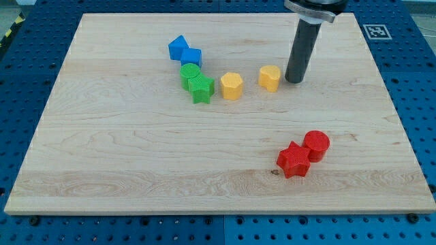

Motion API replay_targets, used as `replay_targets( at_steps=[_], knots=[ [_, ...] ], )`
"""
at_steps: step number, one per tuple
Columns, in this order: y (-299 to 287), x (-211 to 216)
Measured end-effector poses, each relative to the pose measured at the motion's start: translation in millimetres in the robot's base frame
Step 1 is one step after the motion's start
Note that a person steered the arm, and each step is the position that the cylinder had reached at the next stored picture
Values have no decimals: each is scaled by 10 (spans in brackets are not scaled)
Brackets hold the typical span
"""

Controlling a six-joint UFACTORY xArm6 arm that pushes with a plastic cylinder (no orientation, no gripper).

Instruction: Move the yellow heart into the yellow hexagon

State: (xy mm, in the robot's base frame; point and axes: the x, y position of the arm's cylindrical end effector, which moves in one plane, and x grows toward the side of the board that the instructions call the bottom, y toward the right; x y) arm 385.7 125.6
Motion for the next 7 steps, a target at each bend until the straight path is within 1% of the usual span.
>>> replay_targets(
  at_steps=[3,4,5,6,7],
  knots=[
    [-362,-16],
    [-421,-56],
    [-490,-184],
    [-432,-213],
    [177,-182]
  ],
)
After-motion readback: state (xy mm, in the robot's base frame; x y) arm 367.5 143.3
